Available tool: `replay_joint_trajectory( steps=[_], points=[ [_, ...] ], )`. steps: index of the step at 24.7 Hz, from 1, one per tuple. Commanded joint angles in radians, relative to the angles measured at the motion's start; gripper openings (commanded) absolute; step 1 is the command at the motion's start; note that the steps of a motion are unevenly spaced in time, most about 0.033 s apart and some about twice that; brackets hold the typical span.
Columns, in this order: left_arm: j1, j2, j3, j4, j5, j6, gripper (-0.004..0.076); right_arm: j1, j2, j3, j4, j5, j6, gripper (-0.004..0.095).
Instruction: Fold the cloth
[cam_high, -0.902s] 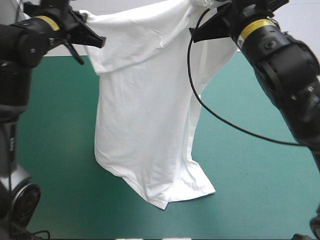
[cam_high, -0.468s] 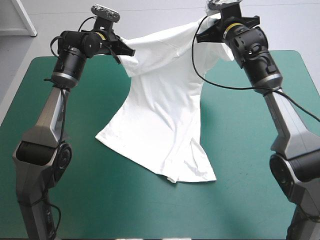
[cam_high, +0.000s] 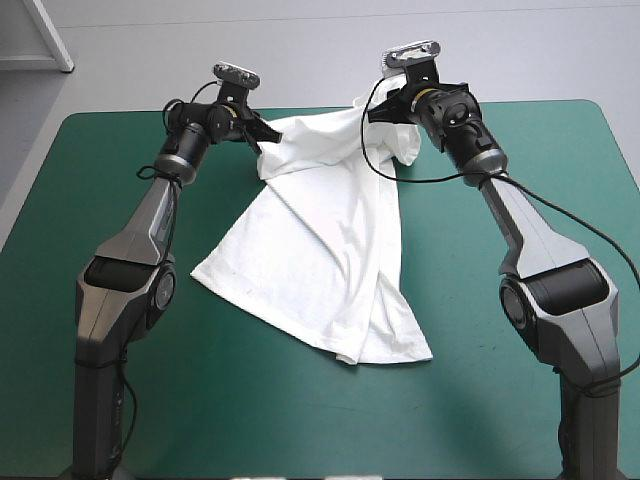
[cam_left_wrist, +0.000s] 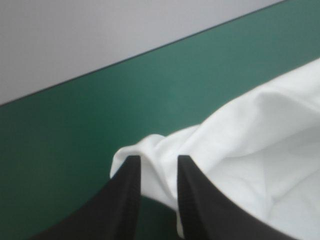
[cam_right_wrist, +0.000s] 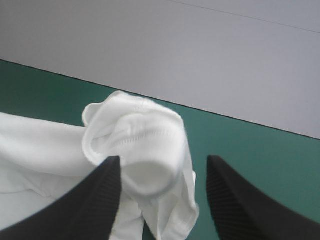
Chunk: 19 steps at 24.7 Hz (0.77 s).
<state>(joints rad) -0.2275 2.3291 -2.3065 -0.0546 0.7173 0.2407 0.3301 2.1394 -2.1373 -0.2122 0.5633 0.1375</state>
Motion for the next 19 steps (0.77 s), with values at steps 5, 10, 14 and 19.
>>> replay_joint_trajectory(
  steps=[5,10,14,19],
  points=[
    [-0.001,-0.129,-0.071,0.015,0.157,-0.01,0.0333,-0.007,-0.156,-0.029,0.0,0.138,-0.007,0.0649],
    [-0.001,-0.24,-0.174,0.055,0.577,-0.013,0.0332,-0.007,-0.337,-0.029,0.059,0.534,-0.036,0.0593],
    [-0.001,-0.32,-0.121,0.055,0.575,-0.038,0.0332,-0.007,-0.445,0.003,0.114,0.685,-0.07,0.0522],
    [-0.001,-0.491,0.136,0.074,0.575,-0.035,0.0332,-0.007,-0.639,0.256,0.243,0.685,-0.083,0.0492]
  ],
)
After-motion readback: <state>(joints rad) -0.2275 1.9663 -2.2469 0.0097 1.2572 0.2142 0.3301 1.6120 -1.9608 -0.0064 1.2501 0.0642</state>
